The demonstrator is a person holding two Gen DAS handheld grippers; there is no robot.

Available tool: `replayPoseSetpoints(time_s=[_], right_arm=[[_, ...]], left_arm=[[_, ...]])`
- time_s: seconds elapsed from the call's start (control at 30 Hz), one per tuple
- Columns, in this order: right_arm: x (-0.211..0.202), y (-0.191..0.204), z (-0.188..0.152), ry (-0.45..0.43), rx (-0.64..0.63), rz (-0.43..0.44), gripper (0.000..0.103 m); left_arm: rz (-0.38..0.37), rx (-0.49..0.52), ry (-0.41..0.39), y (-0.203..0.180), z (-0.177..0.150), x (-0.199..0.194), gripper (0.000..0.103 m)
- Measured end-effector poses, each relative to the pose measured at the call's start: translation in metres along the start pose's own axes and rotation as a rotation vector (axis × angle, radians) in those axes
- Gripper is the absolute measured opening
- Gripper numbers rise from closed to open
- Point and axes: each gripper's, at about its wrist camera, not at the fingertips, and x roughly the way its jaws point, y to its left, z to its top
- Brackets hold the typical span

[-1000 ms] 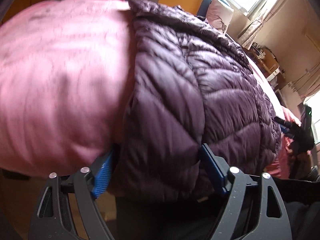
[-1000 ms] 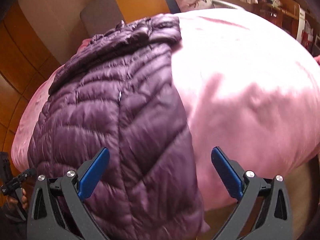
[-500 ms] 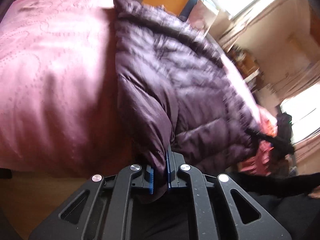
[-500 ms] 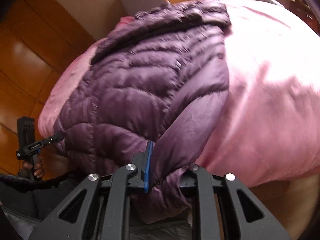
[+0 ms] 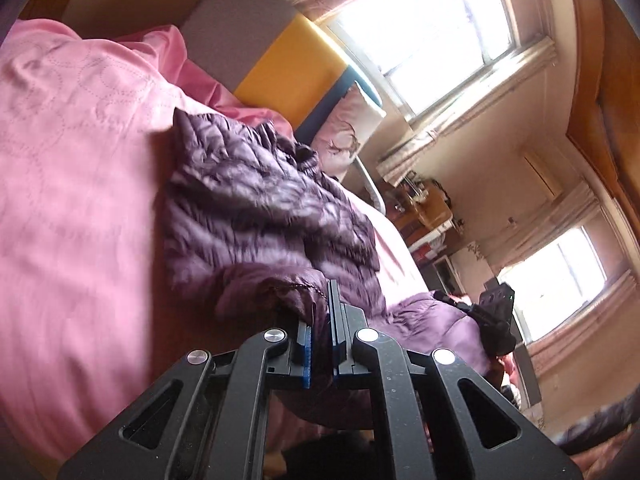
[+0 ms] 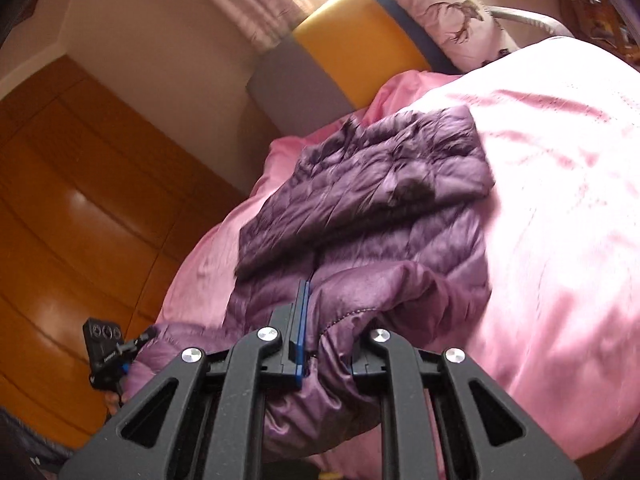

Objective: Fold large clothes

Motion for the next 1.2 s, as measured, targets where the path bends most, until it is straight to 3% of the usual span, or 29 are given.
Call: replayPoseSetpoints(time_s=[0.3, 0.37, 0.43, 0.53, 0.57, 0.6, 0.73, 0.87, 0.93, 1.0, 1.03, 1.1, 1.2], right_arm=[[0.063, -0.034, 0.065, 0.020, 0.086, -0.138, 0.013], [0.077, -0.038, 0.072, 0.040, 0.093, -0.165, 0.019], [0.087, -0.044, 0.077, 0.059, 0.118, -0.160, 0.029], [0.091, -0.056, 0.084, 0.063, 0.171, -0.116, 0.055], [0.089, -0.059, 0.085, 0.056, 0.186, -0.089, 0.075], [0.085, -0.060, 0.084, 0.039, 0.198, -0.063, 0.089], [0.061, -0.058, 0.073, -0.035, 0.161, -0.067, 0.100], [0.050, -0.071, 0.040, -0.015, 0.117, -0.166, 0.100], [0.057, -0.080, 0.021, 0.023, 0.104, -0.220, 0.100], [0.066, -0.084, 0.003, 0.057, 0.063, -0.281, 0.083], [0.066, -0.081, -0.001, 0.046, 0.025, -0.304, 0.075], [0.066, -0.076, -0.004, 0.052, 0.019, -0.280, 0.046], [0.060, -0.068, -0.006, 0.049, -0.009, -0.281, 0.027]], left_arm=[[0.119, -0.091, 0.007, 0.045, 0.063, 0.063, 0.006], [0.147, -0.118, 0.024, 0.054, 0.072, 0.078, 0.006], [0.153, -0.154, 0.038, 0.062, 0.079, 0.083, 0.016], [0.137, -0.200, 0.003, 0.071, 0.083, 0.077, 0.053], [0.134, -0.222, -0.035, 0.075, 0.082, 0.070, 0.076], [0.140, -0.235, -0.061, 0.076, 0.081, 0.064, 0.086], [0.135, -0.282, -0.103, 0.093, 0.068, 0.045, 0.086], [0.148, -0.253, -0.025, 0.101, 0.041, 0.058, 0.086], [0.139, -0.229, 0.027, 0.099, 0.029, 0.071, 0.072], [0.155, -0.191, 0.081, 0.096, 0.019, 0.086, 0.038], [0.174, -0.164, 0.090, 0.093, 0.014, 0.091, 0.034], [0.187, -0.141, 0.084, 0.088, 0.011, 0.091, 0.023], [0.194, -0.109, 0.085, 0.079, 0.008, 0.085, 0.016]])
